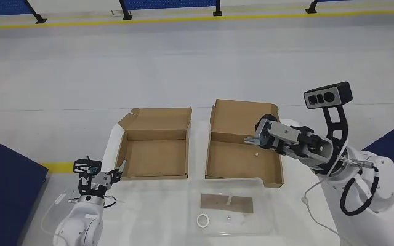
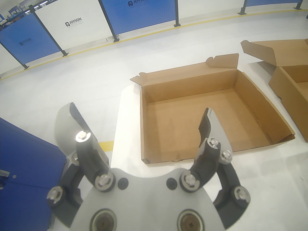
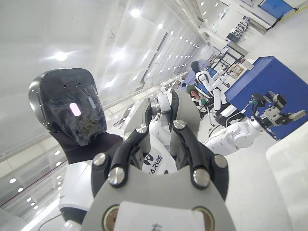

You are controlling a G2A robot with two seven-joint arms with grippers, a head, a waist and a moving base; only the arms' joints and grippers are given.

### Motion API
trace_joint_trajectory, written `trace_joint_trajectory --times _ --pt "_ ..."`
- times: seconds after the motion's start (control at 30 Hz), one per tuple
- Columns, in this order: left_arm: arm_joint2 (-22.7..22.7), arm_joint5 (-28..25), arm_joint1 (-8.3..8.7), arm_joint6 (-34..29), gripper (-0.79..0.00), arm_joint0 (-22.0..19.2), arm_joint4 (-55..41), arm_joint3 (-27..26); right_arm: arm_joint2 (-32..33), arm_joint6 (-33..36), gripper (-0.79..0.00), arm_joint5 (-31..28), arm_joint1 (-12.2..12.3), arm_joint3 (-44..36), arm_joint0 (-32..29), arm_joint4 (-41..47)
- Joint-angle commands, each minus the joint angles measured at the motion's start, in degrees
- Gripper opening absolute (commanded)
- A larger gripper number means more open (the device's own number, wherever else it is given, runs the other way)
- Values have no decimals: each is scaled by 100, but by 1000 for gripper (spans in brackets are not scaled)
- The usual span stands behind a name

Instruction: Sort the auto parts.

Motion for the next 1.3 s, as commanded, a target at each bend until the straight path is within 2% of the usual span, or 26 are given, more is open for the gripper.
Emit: trace_joint_trajectory --times 0.0,0.8,1.0,1.27 --pt "0 0 0 0 0 0 0 0 -12 50 -785 31 -19 30 18 51" --pt "0 0 0 0 0 0 0 0 33 104 -785 248 -128 141 -15 159" --pt "0 0 0 0 0 0 0 0 578 256 -785 371 -104 398 -372 -346" --pt "0 0 0 0 0 0 0 0 1438 613 -785 434 -64 675 -1183 -1122"
